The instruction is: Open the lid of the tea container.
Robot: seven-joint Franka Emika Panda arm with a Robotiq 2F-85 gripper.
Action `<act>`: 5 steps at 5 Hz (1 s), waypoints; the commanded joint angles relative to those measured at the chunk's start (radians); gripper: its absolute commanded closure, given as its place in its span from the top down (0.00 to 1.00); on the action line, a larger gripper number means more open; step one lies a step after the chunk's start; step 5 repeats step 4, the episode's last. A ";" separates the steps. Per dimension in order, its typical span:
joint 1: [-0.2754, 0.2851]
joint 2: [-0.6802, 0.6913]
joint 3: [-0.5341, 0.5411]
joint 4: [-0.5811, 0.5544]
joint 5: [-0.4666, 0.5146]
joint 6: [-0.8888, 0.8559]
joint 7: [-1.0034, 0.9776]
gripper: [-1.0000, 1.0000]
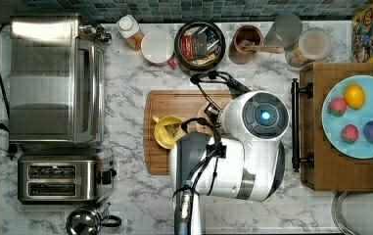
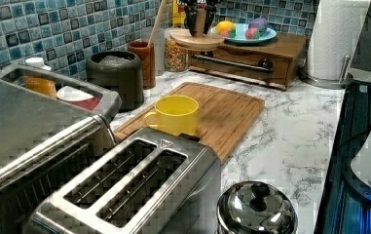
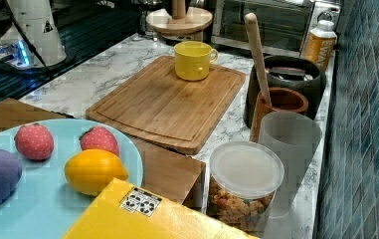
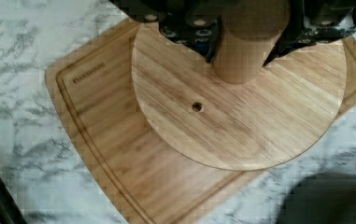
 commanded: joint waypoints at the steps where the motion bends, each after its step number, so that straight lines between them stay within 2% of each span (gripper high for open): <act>1: 0.066 -0.123 0.074 0.192 -0.046 0.020 -0.007 0.00; 5: 0.055 -0.123 0.084 0.192 -0.043 0.020 -0.009 0.00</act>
